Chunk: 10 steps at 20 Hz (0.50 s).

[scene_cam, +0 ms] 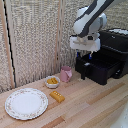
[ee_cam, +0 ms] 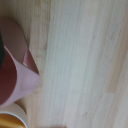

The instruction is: Extend the gripper towards the air fryer handle. Grasp the air fryer handle and pull it to open the air fryer. Release the air fryer handle and move the gripper to the bread. Grasp the bread with the gripper and move it to the air fryer basket. Release the bread inside the air fryer and retract the gripper.

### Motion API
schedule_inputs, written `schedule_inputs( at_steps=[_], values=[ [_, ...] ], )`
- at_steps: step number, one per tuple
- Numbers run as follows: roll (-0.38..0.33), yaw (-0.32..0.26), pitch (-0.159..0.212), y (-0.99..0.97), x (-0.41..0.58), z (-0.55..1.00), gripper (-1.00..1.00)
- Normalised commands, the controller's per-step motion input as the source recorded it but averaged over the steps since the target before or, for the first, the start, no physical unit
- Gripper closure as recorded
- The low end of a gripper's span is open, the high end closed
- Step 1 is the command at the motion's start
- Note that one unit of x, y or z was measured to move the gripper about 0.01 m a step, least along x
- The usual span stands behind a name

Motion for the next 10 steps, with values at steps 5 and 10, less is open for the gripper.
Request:
schedule_inputs(
  at_steps=[5, 10],
  values=[
    [0.000, 0.246, 0.108, 0.41, 0.113, 0.00, -1.00],
    [0.006, 0.221, 0.038, 0.47, 0.138, -0.03, -1.00]
  ],
)
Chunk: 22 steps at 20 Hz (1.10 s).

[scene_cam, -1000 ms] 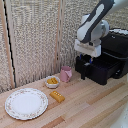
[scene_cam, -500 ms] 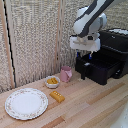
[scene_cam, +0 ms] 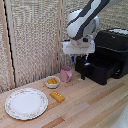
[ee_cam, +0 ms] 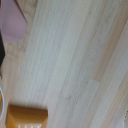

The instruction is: Extend the gripper towards the air fryer handle. Grasp the air fryer handle and pull it to open the air fryer. Release the air fryer handle and move the gripper to the bread. Grasp the bread with the gripper and move it to the air fryer basket. Release the bread inside the air fryer and retract the gripper.

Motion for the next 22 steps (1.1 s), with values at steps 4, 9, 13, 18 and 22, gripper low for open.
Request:
schedule_inputs(
  at_steps=[4, 9, 13, 18, 22],
  values=[
    [0.106, 0.172, -0.082, 0.35, 0.061, 0.04, -1.00],
    [0.212, 0.120, -0.166, 0.30, -0.002, 0.06, -1.00],
    [0.247, 0.103, -0.171, 0.39, -0.192, 0.05, -1.00],
    [0.174, 0.092, -0.042, 0.58, -0.174, -0.12, -1.00],
    [0.048, 0.068, 0.044, 0.77, -0.146, -0.25, -1.00]
  ],
)
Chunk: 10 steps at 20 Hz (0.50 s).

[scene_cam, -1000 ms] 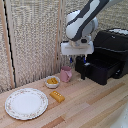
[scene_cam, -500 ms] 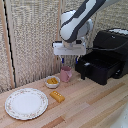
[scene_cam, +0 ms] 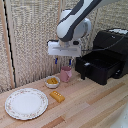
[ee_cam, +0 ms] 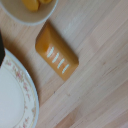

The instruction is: Extend the gripper towards the air fryer handle. Grasp the air fryer handle and pull it to open the air fryer. Release the air fryer handle and move the gripper to the bread. Grasp the bread with the gripper and move it to the air fryer basket. Release the bread inside the air fryer and retract the gripper.

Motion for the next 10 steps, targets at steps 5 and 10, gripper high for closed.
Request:
schedule_inputs(
  at_steps=[5, 10],
  values=[
    [-0.005, 0.110, 0.129, 0.70, -0.140, -0.26, -1.00],
    [-0.022, 0.220, 0.172, 0.36, -0.185, -0.25, -1.00]
  ],
)
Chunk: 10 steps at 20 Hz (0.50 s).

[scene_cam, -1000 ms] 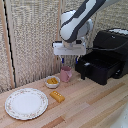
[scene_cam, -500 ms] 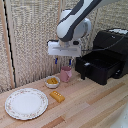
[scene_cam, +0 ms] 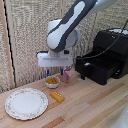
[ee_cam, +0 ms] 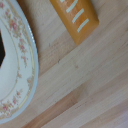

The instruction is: Extend the gripper towards the air fryer handle. Grasp the air fryer handle and pull it to open the air fryer. Release the air fryer handle and move the gripper to the bread. Grasp the bread with the gripper and move it to the air fryer basket. Release the bread inside the air fryer and retract the gripper.

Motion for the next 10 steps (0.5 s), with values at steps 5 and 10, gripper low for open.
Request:
schedule_inputs(
  at_steps=[5, 10],
  values=[
    [-0.073, 0.331, 0.129, -0.01, -0.037, -0.03, -1.00],
    [-0.036, 0.336, 0.071, -0.16, 0.000, -0.07, -1.00]
  ],
)
